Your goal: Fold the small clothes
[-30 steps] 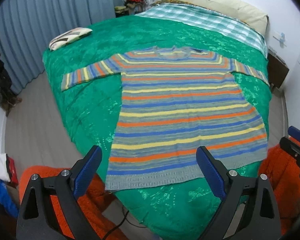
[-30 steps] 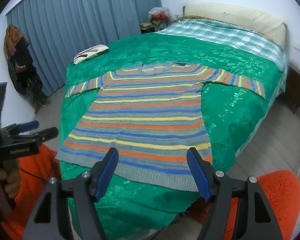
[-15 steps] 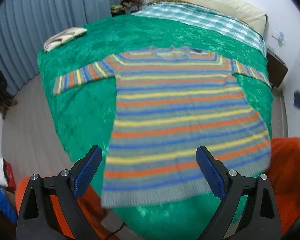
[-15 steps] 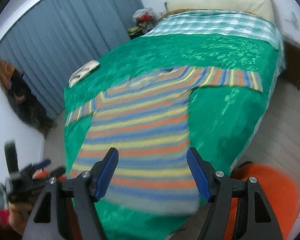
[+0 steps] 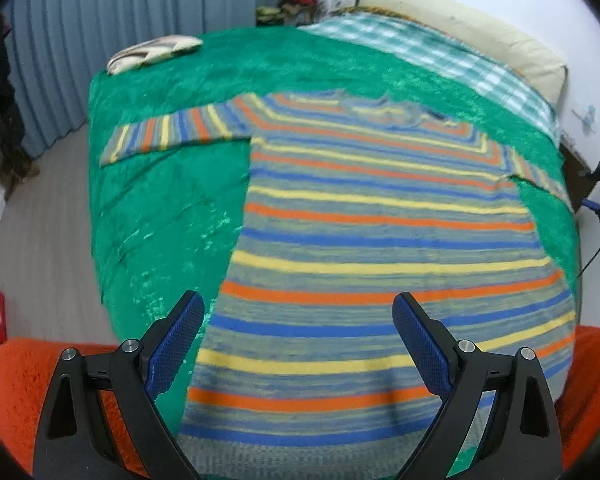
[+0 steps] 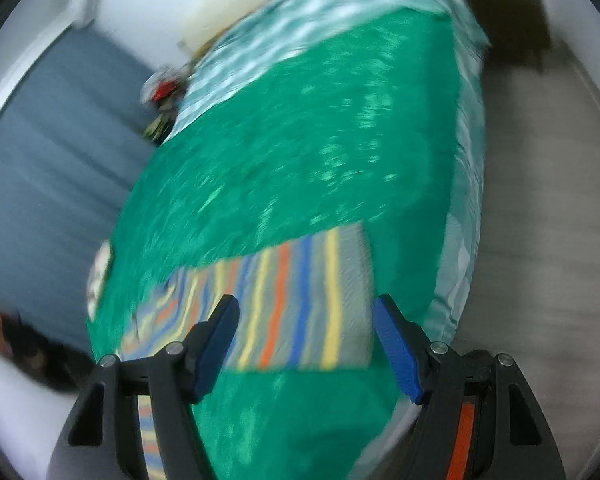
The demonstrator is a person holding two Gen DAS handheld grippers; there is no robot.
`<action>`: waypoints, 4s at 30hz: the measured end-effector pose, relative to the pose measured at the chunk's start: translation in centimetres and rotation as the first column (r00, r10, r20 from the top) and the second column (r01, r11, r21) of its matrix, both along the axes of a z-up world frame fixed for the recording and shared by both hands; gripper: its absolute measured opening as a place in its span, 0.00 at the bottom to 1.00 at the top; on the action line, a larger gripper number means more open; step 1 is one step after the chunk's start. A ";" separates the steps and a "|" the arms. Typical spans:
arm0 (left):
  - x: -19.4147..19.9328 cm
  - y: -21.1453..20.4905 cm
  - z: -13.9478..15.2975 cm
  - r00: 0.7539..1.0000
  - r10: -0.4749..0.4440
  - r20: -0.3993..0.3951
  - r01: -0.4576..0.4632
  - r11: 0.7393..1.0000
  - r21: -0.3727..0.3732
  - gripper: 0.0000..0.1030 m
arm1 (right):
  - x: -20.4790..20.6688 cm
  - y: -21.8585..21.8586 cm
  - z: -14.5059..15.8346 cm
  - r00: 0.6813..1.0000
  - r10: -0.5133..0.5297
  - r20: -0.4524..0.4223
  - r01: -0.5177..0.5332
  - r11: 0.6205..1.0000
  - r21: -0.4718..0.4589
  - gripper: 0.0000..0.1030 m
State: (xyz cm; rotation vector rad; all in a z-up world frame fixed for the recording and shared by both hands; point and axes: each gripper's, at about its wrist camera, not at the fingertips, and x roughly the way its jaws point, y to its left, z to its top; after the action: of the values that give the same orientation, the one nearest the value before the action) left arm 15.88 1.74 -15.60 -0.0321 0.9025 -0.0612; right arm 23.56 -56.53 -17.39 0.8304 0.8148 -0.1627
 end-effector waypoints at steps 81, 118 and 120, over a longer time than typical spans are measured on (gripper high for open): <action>1.9 4.1 -3.2 0.989 0.071 -0.127 -0.088 0.987 -0.136 0.93 | 20.2 38.1 -2.2 0.538 0.809 -0.236 -0.833 0.469 -0.292 0.40; 20.0 28.5 -1.2 0.900 0.381 -0.214 -0.436 0.798 -0.415 0.91 | -14.7 42.0 -0.7 0.688 0.718 -0.104 -0.696 0.614 -0.372 0.53; 21.0 29.8 -2.2 0.885 0.399 -0.238 -0.464 0.774 -0.430 0.82 | -14.7 42.7 -1.4 0.676 0.727 -0.124 -0.710 0.597 -0.373 0.53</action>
State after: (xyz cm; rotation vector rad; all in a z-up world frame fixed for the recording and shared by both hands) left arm 36.92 31.56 -17.79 -0.7183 0.9776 0.1556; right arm 8.85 -13.86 -18.76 0.0646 0.9827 0.4146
